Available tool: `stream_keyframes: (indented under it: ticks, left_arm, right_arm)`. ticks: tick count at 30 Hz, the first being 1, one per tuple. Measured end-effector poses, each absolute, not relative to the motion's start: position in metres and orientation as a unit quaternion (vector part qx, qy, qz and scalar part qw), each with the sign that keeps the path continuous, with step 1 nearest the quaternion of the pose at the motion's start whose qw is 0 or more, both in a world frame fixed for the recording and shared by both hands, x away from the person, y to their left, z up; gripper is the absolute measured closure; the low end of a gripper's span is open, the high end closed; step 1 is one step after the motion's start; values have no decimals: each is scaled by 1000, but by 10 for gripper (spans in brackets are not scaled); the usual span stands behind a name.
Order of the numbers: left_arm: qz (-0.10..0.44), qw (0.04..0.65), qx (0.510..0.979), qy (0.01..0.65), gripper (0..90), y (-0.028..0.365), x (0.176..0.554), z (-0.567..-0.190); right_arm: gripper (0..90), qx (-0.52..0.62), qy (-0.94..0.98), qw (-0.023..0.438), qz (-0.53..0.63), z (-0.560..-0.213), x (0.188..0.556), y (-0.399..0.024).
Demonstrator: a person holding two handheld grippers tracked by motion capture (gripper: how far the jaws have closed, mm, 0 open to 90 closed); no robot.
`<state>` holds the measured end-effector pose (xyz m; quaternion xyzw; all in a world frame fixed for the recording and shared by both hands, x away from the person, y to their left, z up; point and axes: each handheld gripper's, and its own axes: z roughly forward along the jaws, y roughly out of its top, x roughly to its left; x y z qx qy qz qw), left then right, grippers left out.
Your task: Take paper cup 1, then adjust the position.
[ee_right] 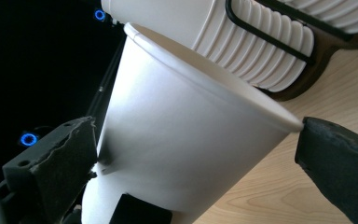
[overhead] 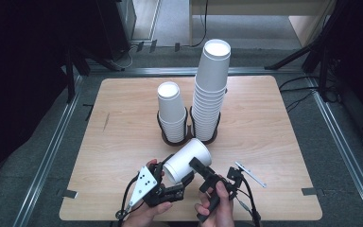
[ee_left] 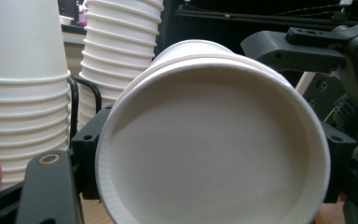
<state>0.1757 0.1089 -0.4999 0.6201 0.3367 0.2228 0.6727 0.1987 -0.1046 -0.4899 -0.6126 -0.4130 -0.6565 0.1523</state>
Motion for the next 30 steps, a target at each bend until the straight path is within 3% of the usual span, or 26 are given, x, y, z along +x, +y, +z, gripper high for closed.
stream_keyframes:
  ticks: [5, 15, 19, 28, 30]
  left_arm:
    - [233, 668, 625, 330, 217, 104, 173, -503]
    - [228, 666, 635, 319, 216, 95, 169, -509]
    - [227, 666, 637, 316, 210, 95, 169, -510]
    - [186, 662, 648, 327, 187, 100, 170, -506]
    - [175, 658, 654, 328, 140, 101, 171, -506]
  right_arm:
    - [0, -618, -392, 189, -655, -494, 201, -106]
    - [0, -620, -376, 214, -654, -498, 204, -107]
    - [105, -624, -359, 217, -659, -500, 204, -108]
    - [143, -608, -365, 185, -680, -496, 200, -108]
    - [146, -604, -373, 163, -685, -493, 200, -109]
